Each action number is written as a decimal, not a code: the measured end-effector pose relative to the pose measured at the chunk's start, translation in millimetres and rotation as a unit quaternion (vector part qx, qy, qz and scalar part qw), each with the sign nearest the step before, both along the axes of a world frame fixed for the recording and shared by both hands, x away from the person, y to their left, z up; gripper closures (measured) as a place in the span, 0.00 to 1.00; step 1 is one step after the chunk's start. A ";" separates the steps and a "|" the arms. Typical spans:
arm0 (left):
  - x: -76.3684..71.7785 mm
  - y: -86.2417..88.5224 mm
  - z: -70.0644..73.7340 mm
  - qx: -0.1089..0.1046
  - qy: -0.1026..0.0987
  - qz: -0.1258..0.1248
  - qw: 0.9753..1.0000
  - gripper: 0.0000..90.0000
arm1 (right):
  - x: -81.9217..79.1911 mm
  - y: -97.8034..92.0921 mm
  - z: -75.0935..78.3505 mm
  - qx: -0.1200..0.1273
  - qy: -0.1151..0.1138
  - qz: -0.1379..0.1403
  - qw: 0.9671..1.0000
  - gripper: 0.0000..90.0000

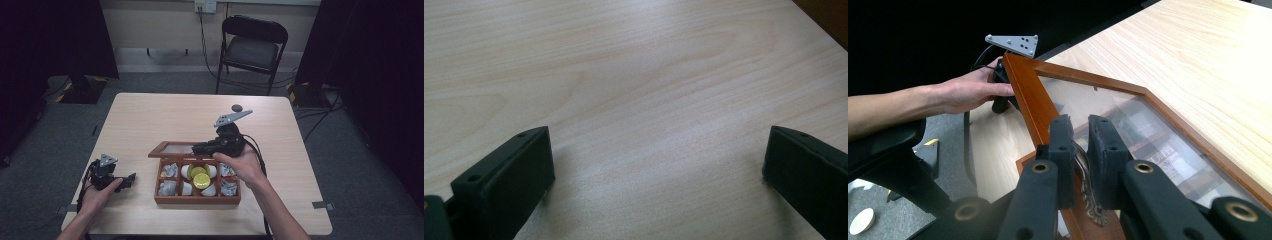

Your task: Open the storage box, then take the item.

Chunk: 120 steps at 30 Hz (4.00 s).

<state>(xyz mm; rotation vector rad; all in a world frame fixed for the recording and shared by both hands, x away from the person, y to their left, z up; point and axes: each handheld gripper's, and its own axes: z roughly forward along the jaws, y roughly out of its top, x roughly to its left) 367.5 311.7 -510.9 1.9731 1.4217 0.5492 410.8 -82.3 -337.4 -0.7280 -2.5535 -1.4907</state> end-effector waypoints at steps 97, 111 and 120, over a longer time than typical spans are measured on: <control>-2.5 -205.3 51.3 -0.022 0.012 -0.361 0.932 0.42 | 12.4 -0.7 8.5 0.001 0.006 0.003 1.000 0.91; 4.6 -226.4 49.5 0.035 0.044 -0.359 0.931 0.39 | 12.2 -0.8 8.4 0.001 0.006 0.003 1.000 0.91; 4.7 -229.0 47.9 0.048 0.049 -0.356 0.932 0.41 | 12.0 -0.8 8.3 0.001 0.006 0.003 1.000 0.91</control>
